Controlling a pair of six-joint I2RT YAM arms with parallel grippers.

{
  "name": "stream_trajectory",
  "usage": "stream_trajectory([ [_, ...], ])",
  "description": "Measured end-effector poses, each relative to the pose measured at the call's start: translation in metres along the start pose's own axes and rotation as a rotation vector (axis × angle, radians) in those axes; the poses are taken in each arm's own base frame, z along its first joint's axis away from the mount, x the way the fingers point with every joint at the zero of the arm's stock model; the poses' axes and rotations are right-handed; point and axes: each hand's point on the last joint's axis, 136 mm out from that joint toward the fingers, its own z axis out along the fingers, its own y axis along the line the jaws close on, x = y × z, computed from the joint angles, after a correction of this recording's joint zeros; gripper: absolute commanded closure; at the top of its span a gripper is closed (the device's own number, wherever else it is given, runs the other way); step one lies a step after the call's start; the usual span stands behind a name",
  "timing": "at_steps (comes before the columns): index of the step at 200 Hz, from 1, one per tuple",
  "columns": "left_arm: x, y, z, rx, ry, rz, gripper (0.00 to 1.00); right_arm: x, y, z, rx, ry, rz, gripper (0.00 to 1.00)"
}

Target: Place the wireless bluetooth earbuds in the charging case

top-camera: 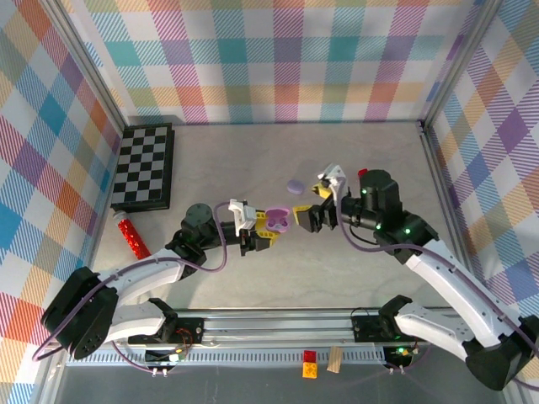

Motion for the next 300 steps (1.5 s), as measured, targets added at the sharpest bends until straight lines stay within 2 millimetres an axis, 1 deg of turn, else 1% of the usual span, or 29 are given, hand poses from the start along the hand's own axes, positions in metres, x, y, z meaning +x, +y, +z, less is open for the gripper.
stream_trajectory([
  [13, 0.004, 0.003, -0.004, -0.015, 0.005, -0.01, 0.62, 0.004, -0.022, -0.006, 0.05, -0.039, 0.096, 0.17],
  [26, 0.009, 0.007, -0.007, -0.029, 0.011, -0.026, 0.62, 0.014, -0.051, -0.011, 0.119, -0.064, 0.223, 0.19],
  [43, 0.013, 0.01, -0.012, -0.045, 0.013, -0.044, 0.62, 0.037, -0.087, -0.009, 0.202, -0.052, 0.395, 0.2],
  [57, 0.012, 0.012, -0.015, -0.055, 0.006, -0.041, 0.62, 0.059, -0.102, 0.001, 0.229, -0.005, 0.505, 0.21],
  [87, 0.005, 0.016, -0.021, -0.076, -0.025, -0.032, 0.62, 0.1, -0.116, 0.029, 0.232, 0.112, 0.675, 0.24],
  [105, 0.007, 0.024, -0.03, -0.112, -0.041, -0.042, 0.62, 0.124, -0.121, 0.045, 0.224, 0.177, 0.758, 0.25],
  [129, 0.011, 0.039, -0.043, -0.17, -0.054, -0.066, 0.62, 0.148, -0.123, 0.062, 0.222, 0.248, 0.817, 0.31],
  [143, 0.009, 0.045, -0.048, -0.193, -0.071, -0.069, 0.62, 0.162, -0.123, 0.071, 0.22, 0.294, 0.84, 0.34],
  [158, 0.005, 0.052, -0.054, -0.216, -0.09, -0.067, 0.62, 0.173, -0.125, 0.08, 0.224, 0.334, 0.86, 0.38],
  [171, 0.001, 0.056, -0.058, -0.232, -0.106, -0.063, 0.62, 0.178, -0.126, 0.089, 0.225, 0.363, 0.863, 0.39],
  [184, -0.001, 0.06, -0.061, -0.246, -0.116, -0.06, 0.62, 0.18, -0.128, 0.098, 0.227, 0.382, 0.856, 0.39],
  [212, -0.001, 0.065, -0.066, -0.268, -0.118, -0.063, 0.62, 0.178, -0.132, 0.117, 0.227, 0.413, 0.823, 0.39],
  [243, -0.002, 0.071, -0.071, -0.289, -0.121, -0.06, 0.62, 0.177, -0.138, 0.134, 0.227, 0.445, 0.782, 0.38],
  [274, -0.002, 0.071, -0.072, -0.293, -0.121, -0.06, 0.62, 0.173, -0.149, 0.147, 0.235, 0.484, 0.724, 0.37],
  [300, -0.002, 0.072, -0.073, -0.296, -0.121, -0.06, 0.62, 0.172, -0.16, 0.163, 0.234, 0.513, 0.684, 0.37],
])
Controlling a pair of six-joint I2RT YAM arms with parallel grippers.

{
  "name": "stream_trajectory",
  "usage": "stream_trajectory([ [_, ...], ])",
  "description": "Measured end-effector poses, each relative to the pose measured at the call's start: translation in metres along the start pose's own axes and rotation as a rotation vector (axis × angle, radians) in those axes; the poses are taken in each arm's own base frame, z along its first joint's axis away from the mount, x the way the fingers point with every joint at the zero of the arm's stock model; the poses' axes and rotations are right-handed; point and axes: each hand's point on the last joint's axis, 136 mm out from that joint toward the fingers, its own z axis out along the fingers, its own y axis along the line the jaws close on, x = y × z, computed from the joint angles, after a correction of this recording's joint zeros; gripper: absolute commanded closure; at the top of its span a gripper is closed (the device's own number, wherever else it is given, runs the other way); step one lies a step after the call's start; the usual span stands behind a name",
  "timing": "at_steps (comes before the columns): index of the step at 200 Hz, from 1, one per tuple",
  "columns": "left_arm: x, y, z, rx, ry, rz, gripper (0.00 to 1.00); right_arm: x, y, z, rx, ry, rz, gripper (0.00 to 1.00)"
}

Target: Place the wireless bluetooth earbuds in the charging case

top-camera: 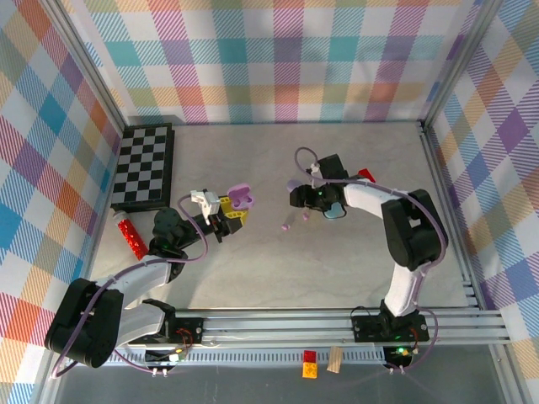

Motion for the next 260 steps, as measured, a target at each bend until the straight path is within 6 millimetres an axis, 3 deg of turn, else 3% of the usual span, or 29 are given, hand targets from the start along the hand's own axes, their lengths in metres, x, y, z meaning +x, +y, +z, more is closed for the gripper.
stream_trajectory([
  [42, 0.0, -0.001, 0.0, 0.004, 0.001, 0.0, 0.62, 0.007, -0.014, 0.017, 0.042, 0.062, -0.005, 0.37],
  [90, -0.003, -0.002, -0.001, 0.008, -0.006, 0.007, 0.62, 0.009, -0.013, 0.016, 0.036, 0.071, -0.019, 0.37],
  [230, -0.003, -0.002, -0.001, 0.008, -0.005, 0.006, 0.62, 0.086, -0.002, -0.01, -0.067, 0.171, 0.009, 0.42],
  [260, -0.002, -0.003, -0.001, 0.008, -0.004, 0.006, 0.62, 0.086, 0.002, -0.023, -0.066, 0.141, 0.006, 0.42],
])
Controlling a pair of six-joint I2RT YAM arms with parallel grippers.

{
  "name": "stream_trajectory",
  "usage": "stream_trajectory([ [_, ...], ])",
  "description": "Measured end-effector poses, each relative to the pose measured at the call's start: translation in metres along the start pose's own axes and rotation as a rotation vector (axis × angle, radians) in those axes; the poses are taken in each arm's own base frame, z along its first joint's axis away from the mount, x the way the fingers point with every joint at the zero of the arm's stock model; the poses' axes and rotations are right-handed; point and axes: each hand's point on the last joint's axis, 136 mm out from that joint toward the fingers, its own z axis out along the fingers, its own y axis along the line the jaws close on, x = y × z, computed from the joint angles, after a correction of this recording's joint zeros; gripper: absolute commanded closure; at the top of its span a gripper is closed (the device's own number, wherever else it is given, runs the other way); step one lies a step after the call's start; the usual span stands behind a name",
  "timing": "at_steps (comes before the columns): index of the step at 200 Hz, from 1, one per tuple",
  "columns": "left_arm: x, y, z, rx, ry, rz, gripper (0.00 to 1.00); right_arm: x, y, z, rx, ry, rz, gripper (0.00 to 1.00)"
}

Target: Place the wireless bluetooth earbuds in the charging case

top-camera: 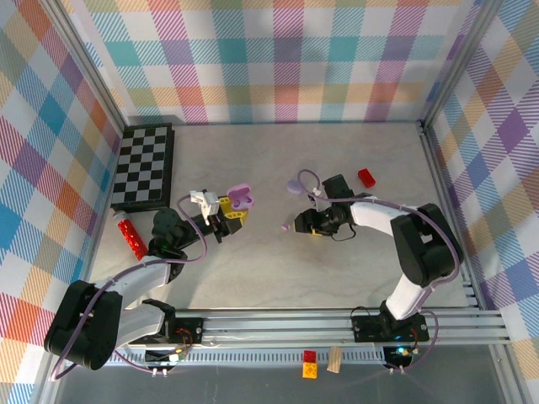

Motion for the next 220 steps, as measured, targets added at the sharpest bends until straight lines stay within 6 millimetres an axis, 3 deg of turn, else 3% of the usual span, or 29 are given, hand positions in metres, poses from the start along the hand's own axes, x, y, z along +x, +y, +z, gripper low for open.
stream_trajectory([
  [38, 0.0, -0.001, 0.0, 0.007, 0.002, -0.001, 0.62, -0.029, 0.002, -0.007, -0.009, -0.054, -0.005, 0.41],
  [65, 0.001, -0.002, 0.0, 0.01, 0.003, -0.001, 0.62, -0.061, 0.003, 0.005, -0.023, -0.061, -0.029, 0.41],
  [85, 0.001, -0.002, 0.0, 0.01, 0.003, -0.001, 0.62, -0.07, -0.001, 0.018, -0.034, -0.04, -0.037, 0.41],
  [106, 0.001, -0.002, 0.0, 0.01, 0.003, -0.002, 0.62, -0.064, -0.006, 0.029, -0.045, -0.001, -0.035, 0.42],
  [135, 0.001, -0.002, 0.0, 0.014, 0.004, -0.002, 0.62, -0.061, -0.005, 0.028, -0.067, 0.005, -0.043, 0.43],
  [220, 0.001, -0.003, 0.0, 0.017, 0.005, -0.002, 0.62, -0.028, -0.005, 0.022, -0.098, 0.049, -0.04, 0.55],
])
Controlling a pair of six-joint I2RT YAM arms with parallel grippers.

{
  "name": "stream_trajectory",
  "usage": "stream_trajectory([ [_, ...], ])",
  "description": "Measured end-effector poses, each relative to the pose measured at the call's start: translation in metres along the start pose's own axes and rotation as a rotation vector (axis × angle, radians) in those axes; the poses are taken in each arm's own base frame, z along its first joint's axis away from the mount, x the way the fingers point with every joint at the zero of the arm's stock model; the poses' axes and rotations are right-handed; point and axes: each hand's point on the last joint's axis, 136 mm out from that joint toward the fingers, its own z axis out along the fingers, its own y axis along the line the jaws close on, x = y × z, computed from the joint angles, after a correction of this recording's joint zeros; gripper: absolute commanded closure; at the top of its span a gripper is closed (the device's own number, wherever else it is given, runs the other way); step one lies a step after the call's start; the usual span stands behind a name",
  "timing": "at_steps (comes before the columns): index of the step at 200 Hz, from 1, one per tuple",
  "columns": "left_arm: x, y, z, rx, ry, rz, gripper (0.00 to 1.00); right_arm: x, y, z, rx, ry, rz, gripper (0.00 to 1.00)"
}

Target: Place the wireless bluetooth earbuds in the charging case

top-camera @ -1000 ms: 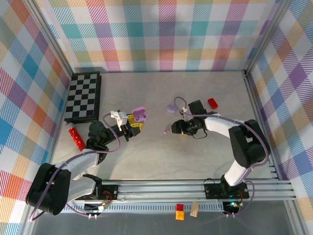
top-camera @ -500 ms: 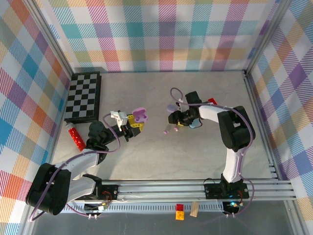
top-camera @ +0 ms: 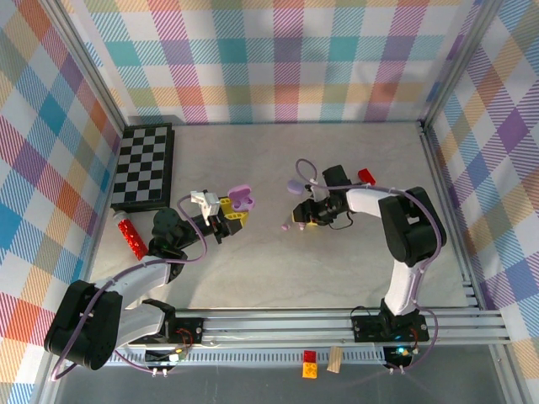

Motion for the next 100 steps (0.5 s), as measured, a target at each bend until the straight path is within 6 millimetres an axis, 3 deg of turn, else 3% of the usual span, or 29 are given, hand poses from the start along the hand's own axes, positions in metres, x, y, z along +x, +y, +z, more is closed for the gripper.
stream_trajectory([
  [100, 0.0, -0.0001, 0.0, 0.0, 0.0, 0.0, 0.62, 0.0052, 0.0013, 0.0003, -0.008, 0.016, 0.01, 0.61],
])
